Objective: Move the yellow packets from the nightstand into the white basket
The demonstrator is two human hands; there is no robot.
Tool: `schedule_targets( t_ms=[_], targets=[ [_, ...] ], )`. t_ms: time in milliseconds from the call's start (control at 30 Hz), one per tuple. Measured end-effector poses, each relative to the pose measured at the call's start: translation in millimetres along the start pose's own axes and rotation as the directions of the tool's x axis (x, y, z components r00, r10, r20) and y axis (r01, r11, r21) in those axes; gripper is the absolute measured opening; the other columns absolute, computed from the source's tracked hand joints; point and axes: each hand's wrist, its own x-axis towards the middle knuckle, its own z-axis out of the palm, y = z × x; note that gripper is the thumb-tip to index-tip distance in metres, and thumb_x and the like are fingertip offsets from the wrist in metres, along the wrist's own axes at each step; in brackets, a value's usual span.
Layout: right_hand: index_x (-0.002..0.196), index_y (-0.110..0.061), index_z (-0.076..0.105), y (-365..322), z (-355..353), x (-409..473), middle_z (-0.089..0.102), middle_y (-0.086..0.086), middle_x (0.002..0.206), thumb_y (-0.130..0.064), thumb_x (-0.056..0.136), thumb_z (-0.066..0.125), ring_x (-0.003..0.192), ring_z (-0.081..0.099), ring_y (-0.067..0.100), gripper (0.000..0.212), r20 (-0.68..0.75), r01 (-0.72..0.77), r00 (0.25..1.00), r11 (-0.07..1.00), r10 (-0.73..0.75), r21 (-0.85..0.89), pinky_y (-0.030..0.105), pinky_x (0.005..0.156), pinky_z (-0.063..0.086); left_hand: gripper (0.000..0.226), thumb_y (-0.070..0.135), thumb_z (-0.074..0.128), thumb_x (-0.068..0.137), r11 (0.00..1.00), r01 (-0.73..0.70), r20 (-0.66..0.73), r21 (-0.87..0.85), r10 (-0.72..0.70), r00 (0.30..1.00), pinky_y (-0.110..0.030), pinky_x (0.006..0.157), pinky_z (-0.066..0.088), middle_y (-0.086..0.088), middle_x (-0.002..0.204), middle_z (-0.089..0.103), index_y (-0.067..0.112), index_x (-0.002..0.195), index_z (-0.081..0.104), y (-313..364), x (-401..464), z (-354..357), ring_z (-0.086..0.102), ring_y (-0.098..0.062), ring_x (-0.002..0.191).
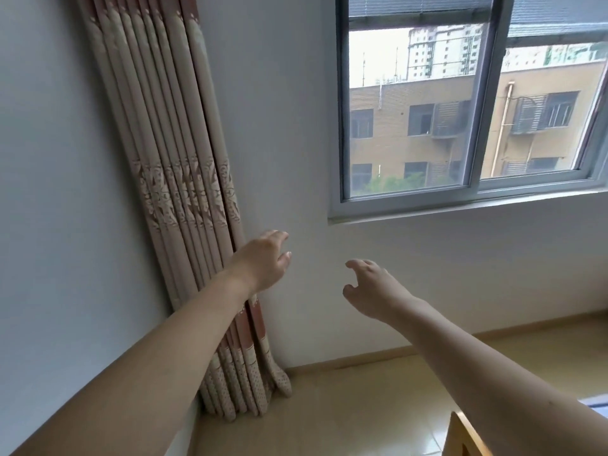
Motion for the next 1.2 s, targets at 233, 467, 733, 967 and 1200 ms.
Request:
schedule_targets(
  t_ms=[233, 467, 733, 967, 1200],
  targets=[
    [0.146, -0.013, 0.038, 80.2, -2.6, 175.8, 0.039, 0.007, 0.150, -0.023, 0.090, 0.051, 0.138, 0.037, 0.024, 0.058, -0.085, -0.115, 0.990, 0.993, 0.114, -0.014, 0.032, 0.113, 0.031, 0.052, 0.032, 0.049, 0.099, 0.984, -0.175, -0.011, -0.031, 0.175, 0.985, -0.030, 0.111, 0.030, -0.007, 0.153, 0.040, 0.012, 0.146, 0.039, -8.4, 199.0, 76.8, 0.039, -0.024, 0.139],
    [0.147, -0.012, 0.036, 177.4, -57.4, 323.8, 0.037, 0.007, 0.152, -0.021, 0.089, 0.048, 0.140, 0.035, 0.024, 0.060, -0.181, -0.333, 0.926, 0.943, 0.331, 0.020, 0.032, 0.115, 0.028, 0.046, 0.029, 0.051, 0.098, 0.926, -0.339, 0.000, -0.165, 0.344, 0.939, -0.034, 0.106, 0.039, -0.005, 0.144, 0.048, 0.014, 0.140, 0.046, 38.0, 418.3, 135.2, 0.048, -0.026, 0.129],
    [0.147, -0.015, 0.036, 333.7, -96.4, 408.9, 0.039, 0.006, 0.150, -0.023, 0.091, 0.049, 0.137, 0.037, 0.024, 0.058, -0.225, -0.556, 0.803, 0.830, 0.552, 0.048, 0.034, 0.111, 0.033, 0.049, 0.029, 0.048, 0.099, 0.818, -0.515, 0.102, -0.257, 0.553, 0.827, -0.030, 0.105, 0.034, -0.002, 0.150, 0.042, 0.016, 0.146, 0.041, 164.9, 572.1, 259.0, 0.044, -0.025, 0.133],
    [0.147, -0.017, 0.036, 490.3, -175.1, 468.5, 0.037, 0.006, 0.150, -0.025, 0.092, 0.047, 0.136, 0.038, 0.023, 0.057, -0.322, -0.669, 0.683, 0.738, 0.656, 0.086, 0.032, 0.108, 0.034, 0.048, 0.029, 0.049, 0.097, 0.715, -0.640, 0.095, -0.282, 0.684, 0.723, -0.031, 0.104, 0.037, -0.004, 0.145, 0.047, 0.016, 0.143, 0.044, 299.7, 712.9, 333.1, 0.048, -0.026, 0.129],
    [0.146, -0.016, 0.038, 620.9, -255.0, 522.4, 0.040, 0.007, 0.149, -0.025, 0.092, 0.049, 0.134, 0.041, 0.025, 0.055, -0.417, -0.728, 0.569, 0.670, 0.709, 0.144, 0.036, 0.108, 0.038, 0.041, 0.030, 0.048, 0.098, 0.600, -0.717, 0.021, -0.354, 0.772, 0.636, -0.031, 0.100, 0.042, -0.005, 0.139, 0.053, 0.015, 0.136, 0.051, 431.0, 841.5, 380.7, 0.054, -0.025, 0.124]
  ],
)
